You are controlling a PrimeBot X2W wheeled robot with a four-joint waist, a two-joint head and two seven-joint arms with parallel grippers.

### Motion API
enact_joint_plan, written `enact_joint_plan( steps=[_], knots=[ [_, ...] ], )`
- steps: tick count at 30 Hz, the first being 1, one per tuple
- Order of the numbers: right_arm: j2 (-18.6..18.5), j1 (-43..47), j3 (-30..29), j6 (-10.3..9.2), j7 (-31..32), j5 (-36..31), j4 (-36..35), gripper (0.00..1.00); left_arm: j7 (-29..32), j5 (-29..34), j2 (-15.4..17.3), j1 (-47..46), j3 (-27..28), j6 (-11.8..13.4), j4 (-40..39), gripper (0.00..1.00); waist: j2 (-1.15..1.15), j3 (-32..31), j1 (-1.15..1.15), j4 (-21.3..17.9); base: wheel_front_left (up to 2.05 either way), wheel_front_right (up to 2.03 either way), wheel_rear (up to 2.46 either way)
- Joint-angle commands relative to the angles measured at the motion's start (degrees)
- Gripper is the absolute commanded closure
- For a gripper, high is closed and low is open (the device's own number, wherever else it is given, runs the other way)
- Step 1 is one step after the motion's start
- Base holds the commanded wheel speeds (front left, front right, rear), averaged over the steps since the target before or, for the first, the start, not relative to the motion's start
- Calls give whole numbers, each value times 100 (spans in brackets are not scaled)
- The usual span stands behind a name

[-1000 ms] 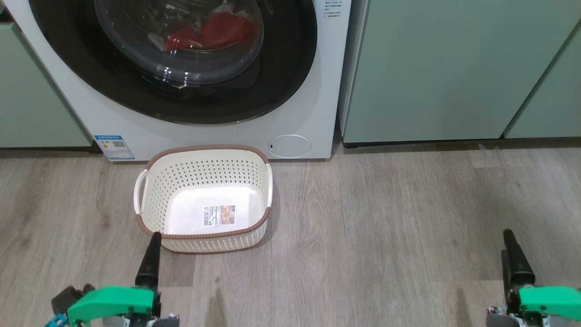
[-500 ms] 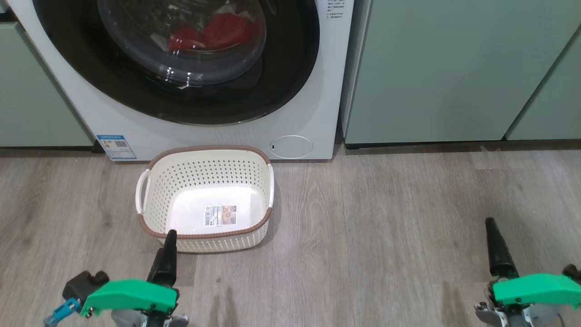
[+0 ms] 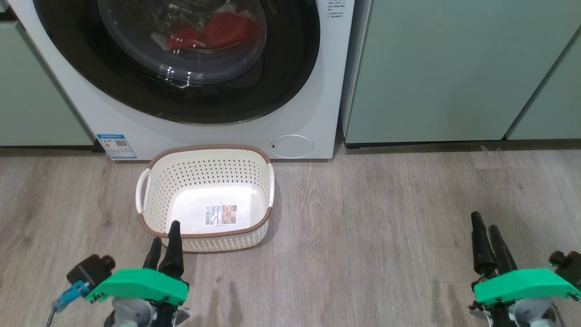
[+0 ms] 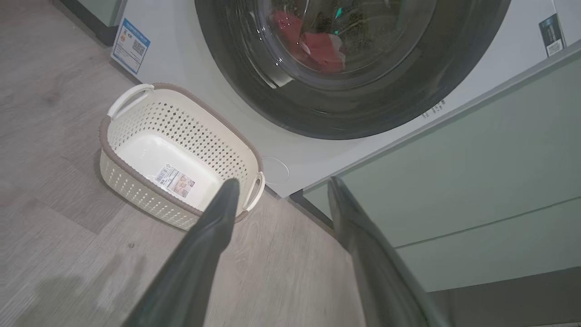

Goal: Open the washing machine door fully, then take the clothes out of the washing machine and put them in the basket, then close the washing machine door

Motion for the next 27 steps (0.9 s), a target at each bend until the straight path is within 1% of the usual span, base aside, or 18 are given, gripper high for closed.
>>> enact_joint_plan(
  steps=[1, 2, 6, 7, 18, 27],
  knots=[
    [-7, -272, 93, -2, -117, -296, -245, 0, -86, 287, 92, -319, 48, 88, -241, 0, 0, 0, 0, 1, 0, 0, 0],
    [-7, -279, 102, -2, -150, -459, -260, 0, -120, 476, 130, -333, 4, 155, -275, 0, 0, -3, 0, 2, 0, 0, 0],
    [-7, -287, 120, -2, -218, -784, -292, 0, -187, 829, 206, -356, -119, 311, -341, 0, 0, -9, 0, 4, 0, 0, 0],
    [-7, -287, 120, -2, -218, -784, -292, 0, -187, 829, 206, -356, -119, 311, -341, 0, 0, -9, 0, 4, 0, 0, 0],
    [-8, -321, 190, -3, -404, -1505, -347, 0, -373, 1572, 372, -425, -398, 701, -482, 0, 0, -32, 0, 13, 0, 0, 0],
    [-8, -337, 209, -3, -556, -2021, -352, 0, -525, 2120, 453, -468, -481, 902, -597, 0, 0, -47, 0, 25, 0, 0, 0]
  ],
)
